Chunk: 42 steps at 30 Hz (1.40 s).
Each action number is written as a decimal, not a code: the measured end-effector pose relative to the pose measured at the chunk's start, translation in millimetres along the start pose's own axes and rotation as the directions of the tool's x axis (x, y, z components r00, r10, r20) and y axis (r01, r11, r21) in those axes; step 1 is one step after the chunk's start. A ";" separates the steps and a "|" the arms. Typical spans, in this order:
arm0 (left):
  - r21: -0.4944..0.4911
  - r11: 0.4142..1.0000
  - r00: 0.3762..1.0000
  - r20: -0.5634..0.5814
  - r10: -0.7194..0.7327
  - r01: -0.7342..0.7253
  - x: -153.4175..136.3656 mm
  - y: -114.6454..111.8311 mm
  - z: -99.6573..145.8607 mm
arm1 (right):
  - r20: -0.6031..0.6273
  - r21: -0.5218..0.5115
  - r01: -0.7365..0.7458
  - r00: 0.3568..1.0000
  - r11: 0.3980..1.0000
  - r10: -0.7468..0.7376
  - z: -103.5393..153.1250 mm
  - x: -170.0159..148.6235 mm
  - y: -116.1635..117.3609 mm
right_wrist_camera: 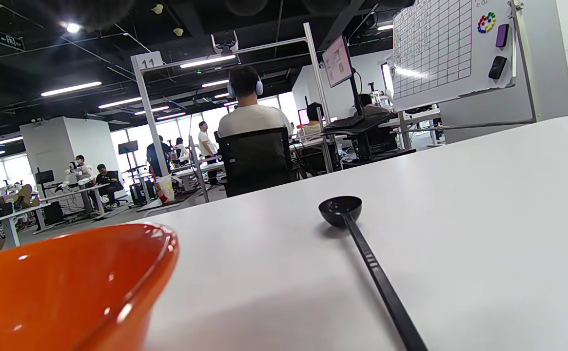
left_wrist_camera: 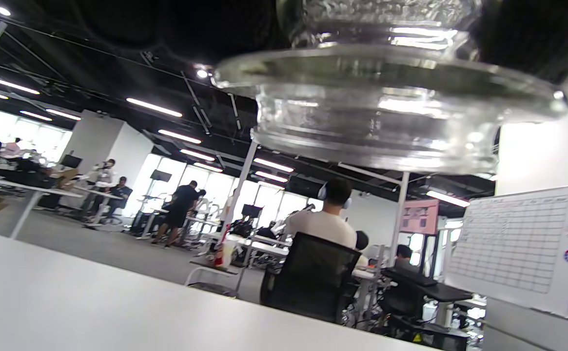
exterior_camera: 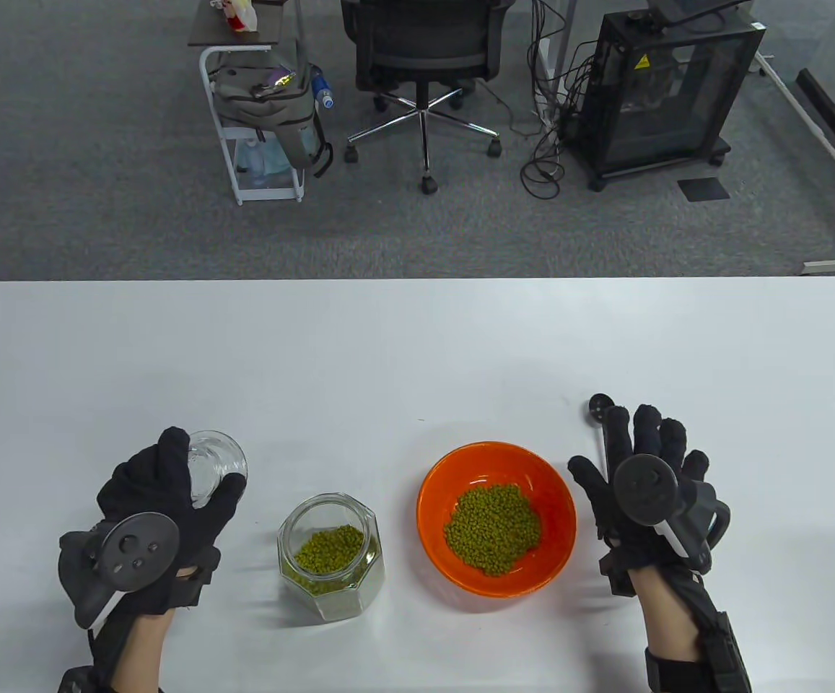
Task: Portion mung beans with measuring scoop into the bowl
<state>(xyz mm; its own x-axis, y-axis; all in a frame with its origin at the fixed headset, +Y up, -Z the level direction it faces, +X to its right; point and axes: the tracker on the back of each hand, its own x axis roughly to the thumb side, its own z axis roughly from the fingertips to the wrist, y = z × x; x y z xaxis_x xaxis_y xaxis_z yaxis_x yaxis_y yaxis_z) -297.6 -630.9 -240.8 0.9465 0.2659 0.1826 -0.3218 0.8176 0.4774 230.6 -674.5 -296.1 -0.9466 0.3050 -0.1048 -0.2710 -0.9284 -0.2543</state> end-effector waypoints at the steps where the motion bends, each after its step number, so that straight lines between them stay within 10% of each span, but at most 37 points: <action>1: 0.002 1.000 1.000 0.014 0.017 -0.017 3.0 1.4 0.7 | -0.002 0.002 -0.001 1.000 1.000 0.001 0.0 -0.1 0.1; 42: -0.208 0.978 0.933 0.347 0.092 -0.018 89.1 -28.4 17.0 | -0.024 0.060 -0.020 0.999 0.998 0.022 -1.9 -1.2 3.3</action>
<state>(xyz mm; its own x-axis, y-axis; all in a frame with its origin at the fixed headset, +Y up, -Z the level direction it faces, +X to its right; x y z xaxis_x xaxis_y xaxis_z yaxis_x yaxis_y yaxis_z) -204.5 -639.2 -223.5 0.8462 0.1456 0.5126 -0.3274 0.9010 0.2845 231.1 -677.5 -298.6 -0.9477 0.2898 -0.1338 -0.2617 -0.9455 -0.1940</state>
